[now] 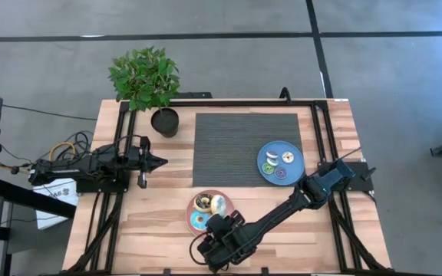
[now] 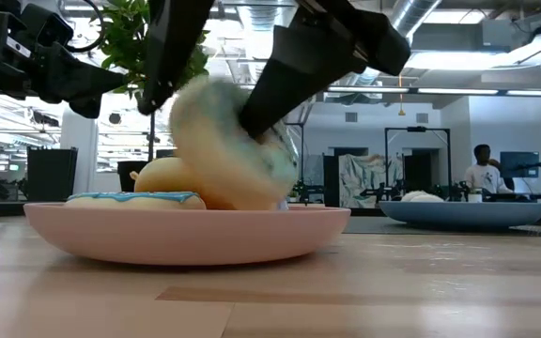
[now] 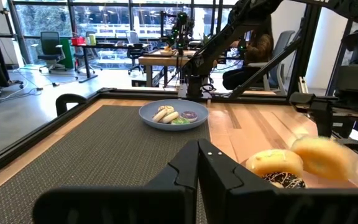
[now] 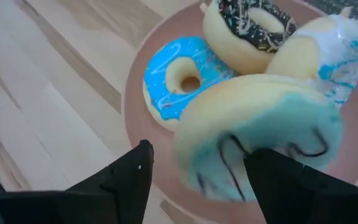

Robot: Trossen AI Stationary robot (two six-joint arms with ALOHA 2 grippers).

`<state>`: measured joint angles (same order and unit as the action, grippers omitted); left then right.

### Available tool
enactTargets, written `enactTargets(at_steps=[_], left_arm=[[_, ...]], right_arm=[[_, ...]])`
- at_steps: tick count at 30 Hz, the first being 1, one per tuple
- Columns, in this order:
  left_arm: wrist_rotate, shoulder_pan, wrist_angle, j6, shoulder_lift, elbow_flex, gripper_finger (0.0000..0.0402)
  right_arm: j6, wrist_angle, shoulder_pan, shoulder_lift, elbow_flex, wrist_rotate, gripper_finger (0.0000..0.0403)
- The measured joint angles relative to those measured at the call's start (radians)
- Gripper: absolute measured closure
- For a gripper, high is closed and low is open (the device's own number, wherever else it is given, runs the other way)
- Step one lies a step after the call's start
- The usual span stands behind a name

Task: Pick & Place donuts
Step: Put the large light blue donut onto the light orange plate, then return to Home Position

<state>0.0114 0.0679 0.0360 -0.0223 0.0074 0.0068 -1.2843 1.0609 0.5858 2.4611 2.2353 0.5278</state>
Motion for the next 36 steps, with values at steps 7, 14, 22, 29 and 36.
enactTargets(at_steps=[7,14,22,29,36], left_arm=[[0.000,0.000,0.000,0.000,0.000,0.000,0.0402],[0.000,0.000,0.000,0.000,0.000,0.000,0.0402],[0.000,0.000,0.000,0.000,0.000,0.000,0.0402],[0.000,0.000,0.000,0.000,0.000,0.000,0.0402],[0.000,0.000,0.000,0.000,0.000,0.000,0.0402]], right_arm=[[-0.021,0.012,0.003,0.000,0.000,-0.017,0.0176],[-0.001,0.006,0.002,0.000,0.000,-0.033,0.0192],[0.002,0.009,0.002,-0.002,0.000,-0.073,0.0198],[0.030,0.019,-0.008,-0.011,0.001,-0.106,0.0200],[0.086,0.063,-0.013,-0.016,0.053,-0.116,0.0198]])
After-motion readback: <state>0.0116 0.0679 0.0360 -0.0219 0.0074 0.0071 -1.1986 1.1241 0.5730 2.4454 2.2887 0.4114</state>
